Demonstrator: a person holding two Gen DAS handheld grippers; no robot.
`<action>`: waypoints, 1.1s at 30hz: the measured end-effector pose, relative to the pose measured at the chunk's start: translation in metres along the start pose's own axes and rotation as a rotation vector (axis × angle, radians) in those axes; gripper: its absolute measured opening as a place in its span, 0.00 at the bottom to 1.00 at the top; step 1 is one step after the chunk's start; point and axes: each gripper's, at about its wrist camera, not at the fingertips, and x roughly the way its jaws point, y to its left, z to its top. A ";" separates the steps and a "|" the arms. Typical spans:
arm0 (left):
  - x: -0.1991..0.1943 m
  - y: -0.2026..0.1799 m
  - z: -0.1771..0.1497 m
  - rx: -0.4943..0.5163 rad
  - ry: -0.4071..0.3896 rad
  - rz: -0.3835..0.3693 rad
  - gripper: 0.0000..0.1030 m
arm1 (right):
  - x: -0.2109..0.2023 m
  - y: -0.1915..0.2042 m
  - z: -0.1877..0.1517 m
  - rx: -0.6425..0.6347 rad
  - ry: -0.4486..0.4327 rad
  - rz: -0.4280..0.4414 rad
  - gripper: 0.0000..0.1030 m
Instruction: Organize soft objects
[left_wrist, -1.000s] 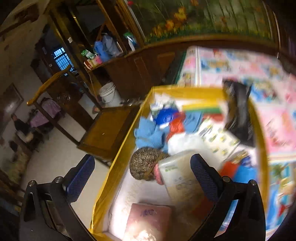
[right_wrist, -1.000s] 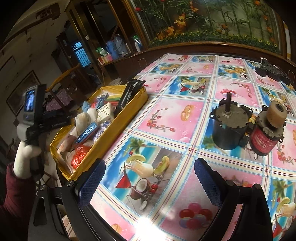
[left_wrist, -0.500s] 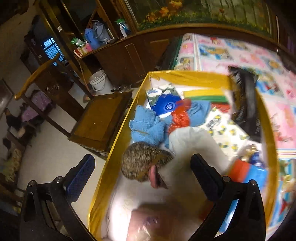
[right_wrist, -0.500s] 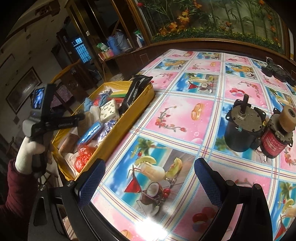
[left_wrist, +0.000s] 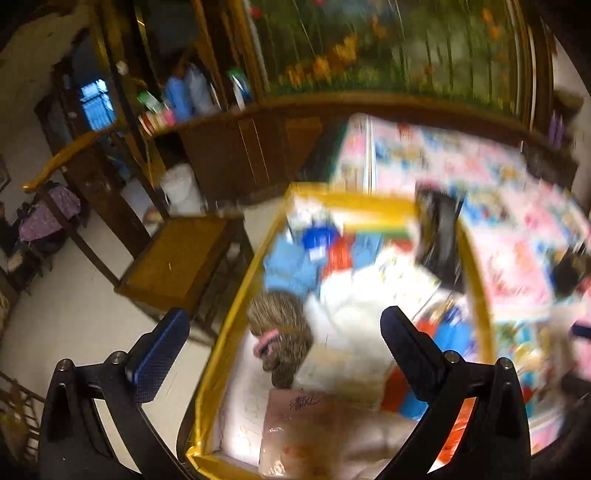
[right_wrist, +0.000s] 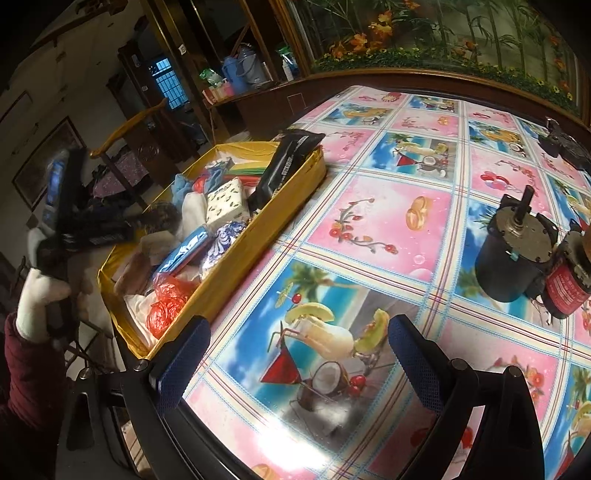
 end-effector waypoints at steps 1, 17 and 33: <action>-0.023 0.004 0.000 -0.040 -0.086 -0.001 1.00 | 0.000 0.002 0.000 -0.012 0.002 -0.006 0.96; -0.034 0.035 -0.043 -0.365 -0.105 -0.042 1.00 | 0.064 0.128 0.058 -0.427 0.078 -0.242 0.96; -0.048 0.036 -0.059 -0.338 -0.125 0.098 1.00 | 0.085 0.176 0.051 -0.506 0.042 -0.214 1.00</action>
